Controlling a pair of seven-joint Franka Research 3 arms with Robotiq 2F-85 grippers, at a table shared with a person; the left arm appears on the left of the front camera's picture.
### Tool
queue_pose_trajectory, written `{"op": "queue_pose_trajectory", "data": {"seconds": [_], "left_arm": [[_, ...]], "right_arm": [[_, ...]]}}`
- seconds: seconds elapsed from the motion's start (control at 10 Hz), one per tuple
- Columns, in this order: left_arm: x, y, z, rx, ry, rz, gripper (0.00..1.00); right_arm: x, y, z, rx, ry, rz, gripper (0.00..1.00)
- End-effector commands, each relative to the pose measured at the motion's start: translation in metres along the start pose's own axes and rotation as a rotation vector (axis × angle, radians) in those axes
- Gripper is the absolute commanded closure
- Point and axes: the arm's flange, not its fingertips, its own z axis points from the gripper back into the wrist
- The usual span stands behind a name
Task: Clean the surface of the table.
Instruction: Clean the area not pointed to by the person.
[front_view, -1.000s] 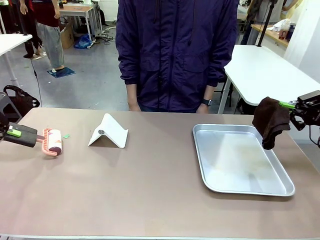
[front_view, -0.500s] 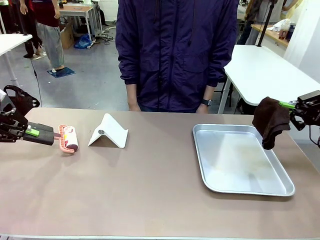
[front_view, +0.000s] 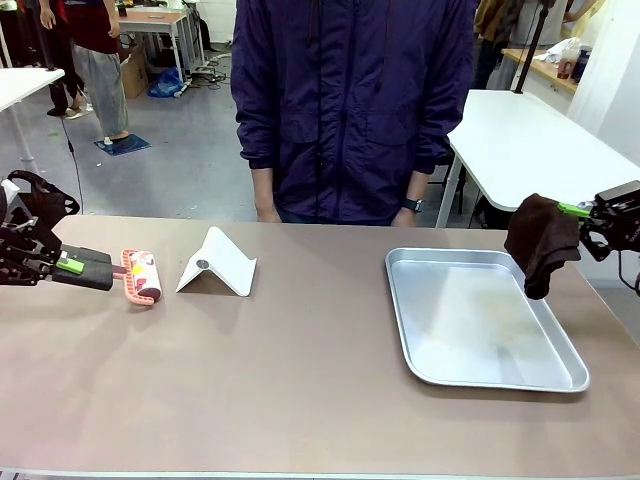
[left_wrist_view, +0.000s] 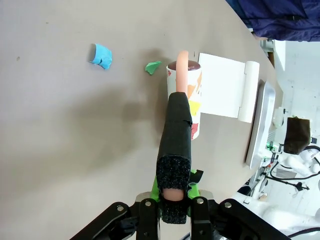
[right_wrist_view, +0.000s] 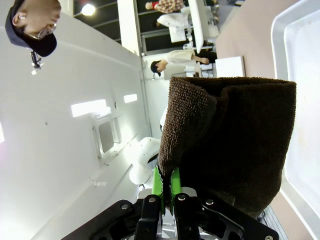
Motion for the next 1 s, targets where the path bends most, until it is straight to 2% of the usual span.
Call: {"op": "queue_pose_trajectory", "data": {"seconds": [0.0,0.2,0.4,0.5,0.6,0.9], "left_arm": [[0.003,0.008,0.001,-0.010,0.032,0.047,0.97],[0.003,0.006,0.024,-0.080,0.013,0.035,0.97],[0.003,-0.004,0.077,-0.280,-0.019,-0.002,0.97],[0.002,-0.001,0.103,-0.341,-0.043,-0.016,0.97],[-0.001,0.006,0.128,-0.394,0.003,0.002,0.97],[-0.016,0.048,0.201,-0.458,0.179,-0.094,0.97]], "right_arm": [[-0.001,0.006,0.001,0.009,-0.002,-0.012,0.93],[-0.001,0.006,0.001,0.009,-0.002,-0.012,0.93],[-0.001,0.006,0.001,0.009,-0.002,-0.012,0.93],[-0.001,0.006,0.001,0.009,-0.002,-0.012,0.93],[-0.001,0.006,0.001,0.009,-0.002,-0.012,0.93],[-0.001,0.006,0.001,0.009,-0.002,-0.012,0.93]]}}
